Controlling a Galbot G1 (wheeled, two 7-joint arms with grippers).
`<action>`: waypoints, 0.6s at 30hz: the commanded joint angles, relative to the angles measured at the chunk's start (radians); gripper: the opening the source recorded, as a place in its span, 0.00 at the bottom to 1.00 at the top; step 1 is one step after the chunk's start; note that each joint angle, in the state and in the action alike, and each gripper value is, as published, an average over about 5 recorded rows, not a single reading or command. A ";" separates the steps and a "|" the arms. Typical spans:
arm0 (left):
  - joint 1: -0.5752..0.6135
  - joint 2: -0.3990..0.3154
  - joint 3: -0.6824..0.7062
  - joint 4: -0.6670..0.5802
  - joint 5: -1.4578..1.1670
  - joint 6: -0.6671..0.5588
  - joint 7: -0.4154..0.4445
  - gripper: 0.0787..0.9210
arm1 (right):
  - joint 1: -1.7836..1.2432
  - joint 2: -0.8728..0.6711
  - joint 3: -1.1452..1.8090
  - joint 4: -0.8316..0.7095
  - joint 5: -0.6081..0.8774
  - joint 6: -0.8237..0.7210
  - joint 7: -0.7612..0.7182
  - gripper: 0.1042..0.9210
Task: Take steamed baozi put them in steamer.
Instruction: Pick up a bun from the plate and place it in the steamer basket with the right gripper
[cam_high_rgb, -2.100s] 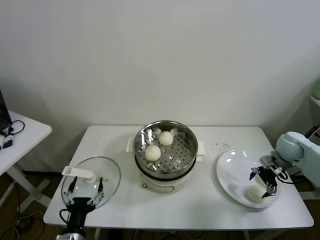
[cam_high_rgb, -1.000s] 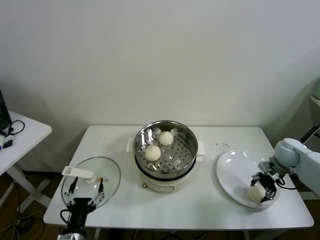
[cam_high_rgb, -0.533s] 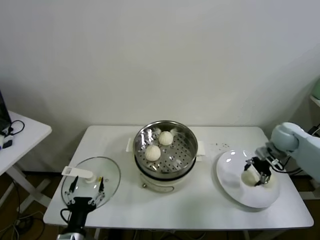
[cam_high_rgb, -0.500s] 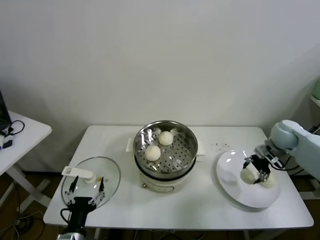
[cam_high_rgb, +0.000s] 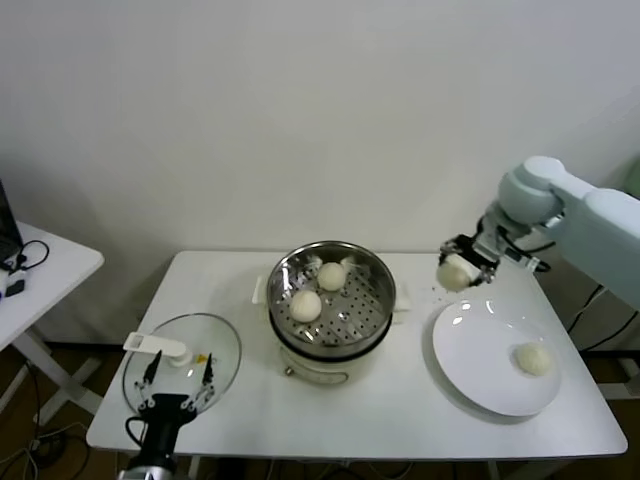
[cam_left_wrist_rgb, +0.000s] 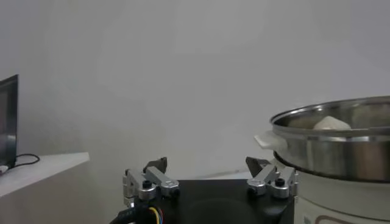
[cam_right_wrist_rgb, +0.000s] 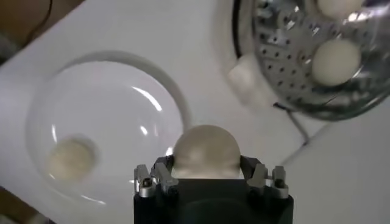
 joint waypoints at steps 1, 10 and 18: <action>0.004 0.000 -0.002 -0.003 0.003 0.000 -0.002 0.88 | 0.102 0.174 -0.039 0.193 -0.081 0.072 -0.004 0.74; 0.011 0.002 -0.007 -0.005 0.005 0.011 -0.004 0.88 | 0.048 0.277 -0.093 0.248 -0.116 0.069 0.001 0.74; 0.023 0.002 -0.008 -0.005 0.009 0.015 -0.006 0.88 | 0.017 0.341 -0.137 0.187 -0.125 0.081 0.009 0.74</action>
